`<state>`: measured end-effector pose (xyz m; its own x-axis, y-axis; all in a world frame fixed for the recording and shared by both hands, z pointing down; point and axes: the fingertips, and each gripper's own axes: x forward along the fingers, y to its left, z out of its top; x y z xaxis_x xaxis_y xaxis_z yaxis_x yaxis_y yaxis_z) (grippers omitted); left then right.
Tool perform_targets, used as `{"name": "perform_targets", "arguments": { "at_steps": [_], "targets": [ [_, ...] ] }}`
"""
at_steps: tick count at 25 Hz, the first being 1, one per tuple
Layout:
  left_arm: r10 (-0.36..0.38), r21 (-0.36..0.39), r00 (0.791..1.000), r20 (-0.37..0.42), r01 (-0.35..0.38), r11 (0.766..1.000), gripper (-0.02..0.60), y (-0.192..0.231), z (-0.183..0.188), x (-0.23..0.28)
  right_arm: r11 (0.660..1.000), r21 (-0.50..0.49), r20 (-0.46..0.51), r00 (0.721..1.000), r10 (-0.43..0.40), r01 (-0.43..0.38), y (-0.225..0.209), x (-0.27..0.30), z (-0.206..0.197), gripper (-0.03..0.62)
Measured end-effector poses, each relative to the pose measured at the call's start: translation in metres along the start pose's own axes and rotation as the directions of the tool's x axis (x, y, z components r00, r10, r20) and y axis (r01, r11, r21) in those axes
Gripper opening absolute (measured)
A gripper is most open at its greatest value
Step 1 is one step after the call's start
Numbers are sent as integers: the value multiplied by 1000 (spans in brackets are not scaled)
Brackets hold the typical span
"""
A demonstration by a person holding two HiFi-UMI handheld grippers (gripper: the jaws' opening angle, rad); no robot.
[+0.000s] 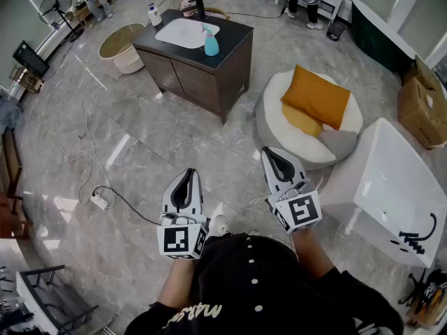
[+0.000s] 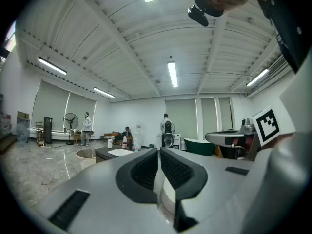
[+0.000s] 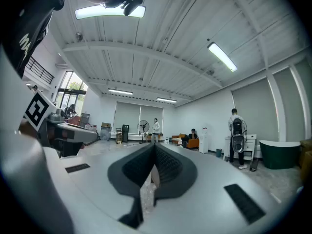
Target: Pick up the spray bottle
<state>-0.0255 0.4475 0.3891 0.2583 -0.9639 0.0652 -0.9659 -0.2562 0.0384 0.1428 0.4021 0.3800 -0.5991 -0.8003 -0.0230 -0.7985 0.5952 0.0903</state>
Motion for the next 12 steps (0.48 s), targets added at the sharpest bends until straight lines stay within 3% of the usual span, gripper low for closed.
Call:
{"name": "perform_targets", "arguments": {
  "at_steps": [12],
  "targets": [
    [-18,-17,1000,-8,18,1000,28,24,-5,12,1000,-6,-7,1000,1,-1,11,28,-4,-5]
  ]
}}
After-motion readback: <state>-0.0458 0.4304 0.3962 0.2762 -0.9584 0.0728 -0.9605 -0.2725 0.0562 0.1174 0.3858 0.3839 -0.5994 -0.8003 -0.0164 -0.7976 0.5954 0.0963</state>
